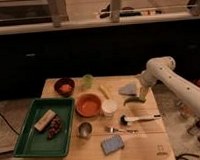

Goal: Place towel in red bowl

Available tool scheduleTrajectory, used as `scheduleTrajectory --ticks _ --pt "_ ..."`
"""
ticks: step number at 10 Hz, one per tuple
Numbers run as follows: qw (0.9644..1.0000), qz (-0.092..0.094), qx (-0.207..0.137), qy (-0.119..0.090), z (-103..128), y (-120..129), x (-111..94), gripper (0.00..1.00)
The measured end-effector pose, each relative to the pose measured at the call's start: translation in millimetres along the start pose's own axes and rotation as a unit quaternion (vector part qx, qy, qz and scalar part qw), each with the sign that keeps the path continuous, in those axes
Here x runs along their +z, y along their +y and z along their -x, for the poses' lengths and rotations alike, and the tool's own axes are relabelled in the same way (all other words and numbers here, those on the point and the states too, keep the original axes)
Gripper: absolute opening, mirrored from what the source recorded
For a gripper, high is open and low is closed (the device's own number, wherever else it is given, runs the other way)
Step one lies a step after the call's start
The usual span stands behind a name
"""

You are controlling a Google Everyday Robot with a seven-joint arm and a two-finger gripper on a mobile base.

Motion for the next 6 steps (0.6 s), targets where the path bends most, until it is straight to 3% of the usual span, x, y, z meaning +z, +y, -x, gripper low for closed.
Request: scheduleTrajectory --ticks 2,6 --pt "1.0 0.0 -0.008 -0.001 -3 -3 2 0.8" --pt "0.9974 0.011 -0.071 -0.001 1 -9 15 0.8"
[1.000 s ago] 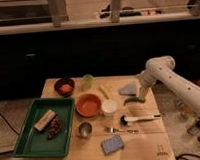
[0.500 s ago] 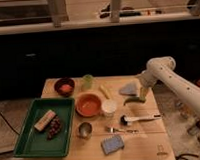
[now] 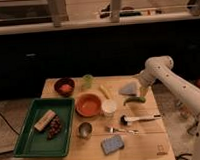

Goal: Place towel in red bowl

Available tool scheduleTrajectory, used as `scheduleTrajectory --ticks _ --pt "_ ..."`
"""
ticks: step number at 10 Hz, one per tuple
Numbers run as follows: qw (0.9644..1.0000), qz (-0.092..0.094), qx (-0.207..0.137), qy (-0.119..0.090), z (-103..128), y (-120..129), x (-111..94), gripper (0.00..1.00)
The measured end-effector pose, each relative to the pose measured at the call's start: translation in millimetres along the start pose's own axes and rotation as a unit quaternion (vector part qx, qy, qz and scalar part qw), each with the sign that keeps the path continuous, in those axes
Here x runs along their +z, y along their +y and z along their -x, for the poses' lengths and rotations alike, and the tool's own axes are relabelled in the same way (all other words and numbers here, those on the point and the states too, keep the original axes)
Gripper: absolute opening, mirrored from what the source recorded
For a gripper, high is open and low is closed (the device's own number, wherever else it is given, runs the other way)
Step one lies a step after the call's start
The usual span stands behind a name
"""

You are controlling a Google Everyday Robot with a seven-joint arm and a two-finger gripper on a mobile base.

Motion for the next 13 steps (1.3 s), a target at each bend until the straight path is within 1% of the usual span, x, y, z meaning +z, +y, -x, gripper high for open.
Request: scheduleTrajectory --ticks 3,5,7,8,9,13 --pt "0.9989 0.002 -0.046 -0.002 0 -3 8 0.8" --pt "0.9977 0.0 -0.068 -0.004 0 -6 14 0.8" --pt "0.9953 -0.004 -0.096 -0.005 -3 -9 22 0.8" --pt "0.9946 -0.006 -0.104 -0.005 -4 -11 24 0.8" --pt "0.9927 -0.007 -0.12 -0.006 -5 -16 30 0.8" --pt "0.9897 -0.007 -0.143 -0.007 -6 -30 41 0.8"
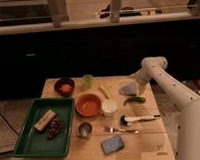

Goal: Place towel in red bowl

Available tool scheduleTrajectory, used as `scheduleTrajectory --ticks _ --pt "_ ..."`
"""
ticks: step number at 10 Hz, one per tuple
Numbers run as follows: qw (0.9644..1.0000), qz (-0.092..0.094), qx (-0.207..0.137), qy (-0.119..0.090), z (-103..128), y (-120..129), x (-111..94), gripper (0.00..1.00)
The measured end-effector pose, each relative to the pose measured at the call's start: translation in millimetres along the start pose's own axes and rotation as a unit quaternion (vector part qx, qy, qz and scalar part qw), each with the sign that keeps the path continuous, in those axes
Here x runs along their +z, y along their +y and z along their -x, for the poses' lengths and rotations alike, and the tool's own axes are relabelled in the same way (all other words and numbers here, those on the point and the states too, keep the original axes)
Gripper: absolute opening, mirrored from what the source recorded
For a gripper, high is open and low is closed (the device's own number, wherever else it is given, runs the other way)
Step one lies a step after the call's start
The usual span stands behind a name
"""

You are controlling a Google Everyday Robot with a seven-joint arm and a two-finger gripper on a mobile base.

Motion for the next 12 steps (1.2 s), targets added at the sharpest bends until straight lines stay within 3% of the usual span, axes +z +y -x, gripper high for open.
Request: scheduleTrajectory --ticks 4,7,8,12 --pt "1.0 0.004 -0.005 -0.004 -1 -7 15 0.8" --pt "0.9998 0.019 -0.004 -0.009 4 -4 33 0.78" --pt "0.9997 0.021 -0.001 -0.009 4 -2 35 0.73" --pt "0.9996 0.023 0.007 -0.011 5 2 39 0.35"
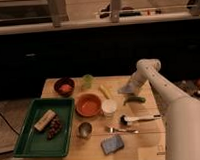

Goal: Place towel in red bowl

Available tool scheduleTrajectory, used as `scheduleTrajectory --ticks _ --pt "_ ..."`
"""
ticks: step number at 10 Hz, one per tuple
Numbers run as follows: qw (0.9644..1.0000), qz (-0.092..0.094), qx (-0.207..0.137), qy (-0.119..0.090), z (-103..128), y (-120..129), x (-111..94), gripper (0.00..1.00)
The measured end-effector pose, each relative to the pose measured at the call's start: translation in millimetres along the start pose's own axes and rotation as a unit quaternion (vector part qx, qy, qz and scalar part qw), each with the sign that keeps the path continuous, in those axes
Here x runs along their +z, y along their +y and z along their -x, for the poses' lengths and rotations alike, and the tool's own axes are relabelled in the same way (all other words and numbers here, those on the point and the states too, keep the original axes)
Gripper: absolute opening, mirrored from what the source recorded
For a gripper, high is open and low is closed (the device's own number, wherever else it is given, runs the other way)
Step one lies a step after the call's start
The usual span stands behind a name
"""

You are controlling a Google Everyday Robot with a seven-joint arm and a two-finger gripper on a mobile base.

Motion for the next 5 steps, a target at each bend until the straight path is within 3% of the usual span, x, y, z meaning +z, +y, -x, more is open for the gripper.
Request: scheduleTrajectory --ticks 3,5 --pt "1.0 0.0 0.003 -0.006 2.0 -3.1 1.0 0.06" --pt "0.9997 0.006 0.018 -0.016 -3.8 1.1 2.4 0.0"
